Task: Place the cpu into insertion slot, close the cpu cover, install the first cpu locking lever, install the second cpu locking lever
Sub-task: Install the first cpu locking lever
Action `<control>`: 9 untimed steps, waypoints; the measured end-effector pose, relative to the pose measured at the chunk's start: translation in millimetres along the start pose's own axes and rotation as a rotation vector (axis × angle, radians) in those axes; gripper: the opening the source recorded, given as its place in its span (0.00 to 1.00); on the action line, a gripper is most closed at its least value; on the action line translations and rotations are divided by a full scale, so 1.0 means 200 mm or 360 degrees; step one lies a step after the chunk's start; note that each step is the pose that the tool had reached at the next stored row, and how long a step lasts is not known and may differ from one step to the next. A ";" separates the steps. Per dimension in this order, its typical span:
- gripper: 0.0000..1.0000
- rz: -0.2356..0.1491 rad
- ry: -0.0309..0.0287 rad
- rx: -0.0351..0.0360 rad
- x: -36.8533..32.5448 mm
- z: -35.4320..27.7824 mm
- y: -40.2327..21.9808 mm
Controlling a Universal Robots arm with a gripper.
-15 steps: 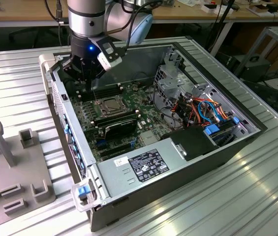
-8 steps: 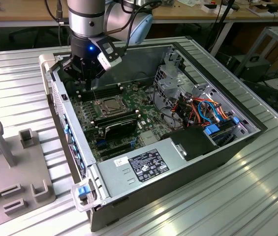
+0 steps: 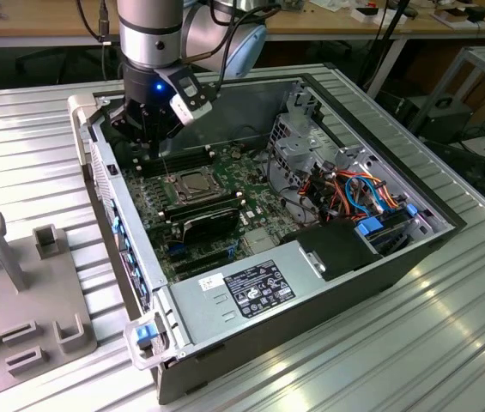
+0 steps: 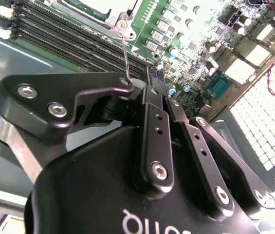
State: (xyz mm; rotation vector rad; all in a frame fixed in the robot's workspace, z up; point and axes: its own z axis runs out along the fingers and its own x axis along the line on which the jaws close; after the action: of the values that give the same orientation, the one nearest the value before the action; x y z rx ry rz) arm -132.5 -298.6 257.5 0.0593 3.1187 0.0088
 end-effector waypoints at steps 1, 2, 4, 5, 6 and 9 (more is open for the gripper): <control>0.11 -0.0014 -0.00026 -0.0001 0.000 0.000 0.000; 0.11 -0.0020 -0.00050 -0.0001 0.000 0.000 0.000; 0.11 -0.0032 -0.00117 -0.0001 0.000 0.000 0.000; 0.11 -0.0038 -0.00156 -0.0001 0.000 0.000 0.000; 0.11 -0.0043 -0.00214 -0.0002 0.000 0.000 0.000; 0.11 -0.0047 -0.00278 -0.0002 -0.001 0.000 0.000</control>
State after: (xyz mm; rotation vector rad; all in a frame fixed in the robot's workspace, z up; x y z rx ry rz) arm -132.4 -298.6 257.4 0.0132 3.1016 0.0097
